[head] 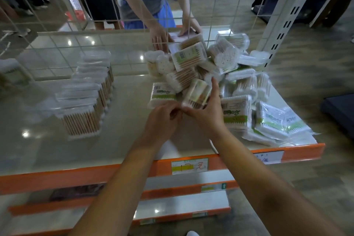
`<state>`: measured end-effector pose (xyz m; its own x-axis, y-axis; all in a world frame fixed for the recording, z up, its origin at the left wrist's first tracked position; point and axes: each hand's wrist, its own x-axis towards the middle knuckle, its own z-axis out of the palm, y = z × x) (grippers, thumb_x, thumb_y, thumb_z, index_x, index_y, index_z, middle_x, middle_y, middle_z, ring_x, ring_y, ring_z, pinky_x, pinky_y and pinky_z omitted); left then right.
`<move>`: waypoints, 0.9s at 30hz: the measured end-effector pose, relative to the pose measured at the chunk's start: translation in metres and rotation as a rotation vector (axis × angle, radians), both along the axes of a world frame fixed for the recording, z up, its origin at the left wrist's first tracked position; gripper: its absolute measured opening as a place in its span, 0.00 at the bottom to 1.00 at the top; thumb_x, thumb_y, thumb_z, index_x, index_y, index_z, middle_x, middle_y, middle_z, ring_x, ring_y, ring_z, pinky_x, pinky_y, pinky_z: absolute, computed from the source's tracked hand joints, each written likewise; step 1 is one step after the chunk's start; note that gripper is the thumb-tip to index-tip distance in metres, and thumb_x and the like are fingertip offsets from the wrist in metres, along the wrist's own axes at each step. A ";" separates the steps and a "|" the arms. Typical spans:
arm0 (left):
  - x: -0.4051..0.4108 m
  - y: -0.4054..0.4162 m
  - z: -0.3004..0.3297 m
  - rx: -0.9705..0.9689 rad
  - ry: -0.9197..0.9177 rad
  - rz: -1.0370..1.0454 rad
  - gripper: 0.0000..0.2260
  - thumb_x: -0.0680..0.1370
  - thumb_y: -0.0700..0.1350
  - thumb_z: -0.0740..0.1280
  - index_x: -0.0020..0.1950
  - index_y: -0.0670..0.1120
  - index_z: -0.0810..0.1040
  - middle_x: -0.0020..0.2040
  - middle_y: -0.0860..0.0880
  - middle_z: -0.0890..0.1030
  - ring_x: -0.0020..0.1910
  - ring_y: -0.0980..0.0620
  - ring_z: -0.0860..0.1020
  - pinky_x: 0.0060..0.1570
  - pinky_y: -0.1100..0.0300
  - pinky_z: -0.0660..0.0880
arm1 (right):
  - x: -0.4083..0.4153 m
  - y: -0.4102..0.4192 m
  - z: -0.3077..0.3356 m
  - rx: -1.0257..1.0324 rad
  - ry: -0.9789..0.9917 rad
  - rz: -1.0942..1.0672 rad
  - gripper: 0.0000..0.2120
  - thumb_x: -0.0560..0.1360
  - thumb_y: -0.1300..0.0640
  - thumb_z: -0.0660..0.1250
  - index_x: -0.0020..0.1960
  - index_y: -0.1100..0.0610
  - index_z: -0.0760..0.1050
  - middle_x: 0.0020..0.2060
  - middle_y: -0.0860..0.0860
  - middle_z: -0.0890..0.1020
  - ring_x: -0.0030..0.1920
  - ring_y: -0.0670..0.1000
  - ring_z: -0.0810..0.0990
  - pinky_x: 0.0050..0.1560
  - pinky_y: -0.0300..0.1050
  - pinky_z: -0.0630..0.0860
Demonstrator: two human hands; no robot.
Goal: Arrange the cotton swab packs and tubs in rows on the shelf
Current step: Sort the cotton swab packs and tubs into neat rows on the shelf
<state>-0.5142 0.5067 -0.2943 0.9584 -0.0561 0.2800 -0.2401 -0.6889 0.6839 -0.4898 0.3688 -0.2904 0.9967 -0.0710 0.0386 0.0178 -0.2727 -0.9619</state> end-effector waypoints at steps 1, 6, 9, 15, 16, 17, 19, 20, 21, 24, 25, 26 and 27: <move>-0.001 0.000 0.001 -0.011 0.005 -0.002 0.06 0.74 0.38 0.67 0.49 0.46 0.81 0.48 0.49 0.82 0.45 0.52 0.78 0.47 0.60 0.74 | 0.000 0.000 0.000 -0.015 -0.006 0.009 0.55 0.58 0.51 0.80 0.74 0.42 0.49 0.68 0.54 0.65 0.68 0.55 0.66 0.65 0.58 0.69; -0.005 0.003 0.007 -0.102 0.077 0.026 0.06 0.74 0.38 0.67 0.49 0.43 0.80 0.46 0.49 0.81 0.44 0.54 0.77 0.44 0.68 0.71 | -0.006 -0.002 0.001 -0.039 -0.030 0.057 0.51 0.57 0.51 0.79 0.71 0.37 0.53 0.66 0.52 0.68 0.65 0.54 0.70 0.60 0.58 0.73; -0.010 0.007 0.015 -0.362 0.232 0.079 0.10 0.73 0.41 0.70 0.53 0.47 0.77 0.45 0.51 0.80 0.43 0.55 0.77 0.41 0.66 0.73 | -0.014 -0.003 0.007 -0.022 -0.101 0.103 0.49 0.58 0.54 0.79 0.71 0.40 0.55 0.65 0.52 0.70 0.63 0.53 0.72 0.57 0.49 0.76; -0.023 0.016 0.022 -0.736 0.280 -0.105 0.30 0.59 0.53 0.74 0.60 0.51 0.73 0.53 0.47 0.79 0.50 0.51 0.78 0.48 0.58 0.76 | -0.030 0.001 0.028 -0.139 -0.304 0.207 0.49 0.61 0.64 0.78 0.72 0.49 0.53 0.66 0.55 0.69 0.60 0.52 0.73 0.50 0.27 0.72; -0.024 0.018 0.024 -0.750 0.276 -0.121 0.30 0.59 0.54 0.74 0.60 0.51 0.73 0.54 0.47 0.79 0.51 0.51 0.78 0.49 0.57 0.76 | -0.032 0.003 0.033 -0.146 -0.303 0.232 0.49 0.62 0.64 0.78 0.73 0.48 0.52 0.66 0.54 0.69 0.60 0.51 0.73 0.50 0.27 0.72; -0.026 0.019 0.026 -0.760 0.272 -0.132 0.30 0.59 0.53 0.74 0.59 0.51 0.74 0.54 0.47 0.79 0.51 0.50 0.78 0.50 0.56 0.76 | -0.035 0.005 0.037 -0.156 -0.302 0.255 0.49 0.62 0.64 0.78 0.72 0.46 0.51 0.65 0.53 0.69 0.59 0.51 0.73 0.51 0.30 0.73; -0.028 0.022 0.029 -0.779 0.260 -0.143 0.29 0.59 0.53 0.74 0.58 0.50 0.74 0.56 0.46 0.79 0.53 0.49 0.77 0.53 0.53 0.76 | -0.039 0.011 0.043 -0.172 -0.291 0.290 0.49 0.63 0.63 0.77 0.70 0.40 0.50 0.66 0.52 0.68 0.61 0.52 0.72 0.56 0.41 0.74; -0.030 0.024 0.031 -0.794 0.255 -0.150 0.28 0.59 0.52 0.73 0.58 0.50 0.74 0.56 0.45 0.79 0.54 0.50 0.77 0.53 0.52 0.75 | -0.041 0.015 0.046 -0.171 -0.283 0.300 0.49 0.63 0.62 0.77 0.69 0.38 0.49 0.67 0.51 0.66 0.62 0.52 0.71 0.58 0.45 0.74; -0.032 0.026 0.034 -0.807 0.251 -0.154 0.28 0.59 0.52 0.73 0.58 0.51 0.75 0.56 0.45 0.79 0.54 0.51 0.77 0.52 0.53 0.75 | -0.042 0.018 0.050 -0.169 -0.280 0.304 0.48 0.63 0.61 0.77 0.67 0.36 0.49 0.68 0.51 0.65 0.63 0.52 0.70 0.58 0.46 0.74; -0.035 0.037 0.040 -0.813 0.234 -0.154 0.27 0.59 0.52 0.73 0.58 0.51 0.75 0.56 0.46 0.79 0.54 0.53 0.77 0.51 0.57 0.76 | -0.045 0.029 0.056 -0.148 -0.292 0.306 0.47 0.63 0.60 0.78 0.65 0.36 0.49 0.68 0.53 0.67 0.63 0.53 0.71 0.53 0.38 0.74; -0.036 0.041 0.042 -0.821 0.228 -0.154 0.28 0.59 0.51 0.73 0.58 0.51 0.74 0.57 0.45 0.78 0.55 0.52 0.77 0.51 0.56 0.76 | -0.046 0.033 0.058 -0.128 -0.296 0.311 0.47 0.62 0.61 0.78 0.65 0.35 0.50 0.67 0.53 0.68 0.62 0.53 0.72 0.51 0.35 0.75; -0.036 0.045 0.043 -0.836 0.221 -0.154 0.28 0.60 0.50 0.73 0.59 0.49 0.74 0.57 0.45 0.78 0.56 0.51 0.77 0.49 0.57 0.76 | -0.047 0.037 0.059 -0.102 -0.298 0.317 0.47 0.62 0.61 0.78 0.64 0.35 0.50 0.67 0.54 0.68 0.61 0.53 0.73 0.50 0.34 0.76; -0.037 0.049 0.044 -0.860 0.217 -0.154 0.28 0.60 0.48 0.73 0.59 0.48 0.74 0.56 0.46 0.79 0.55 0.52 0.78 0.46 0.59 0.77 | -0.049 0.041 0.060 -0.073 -0.293 0.327 0.48 0.62 0.62 0.78 0.65 0.35 0.50 0.66 0.54 0.69 0.59 0.53 0.74 0.49 0.35 0.76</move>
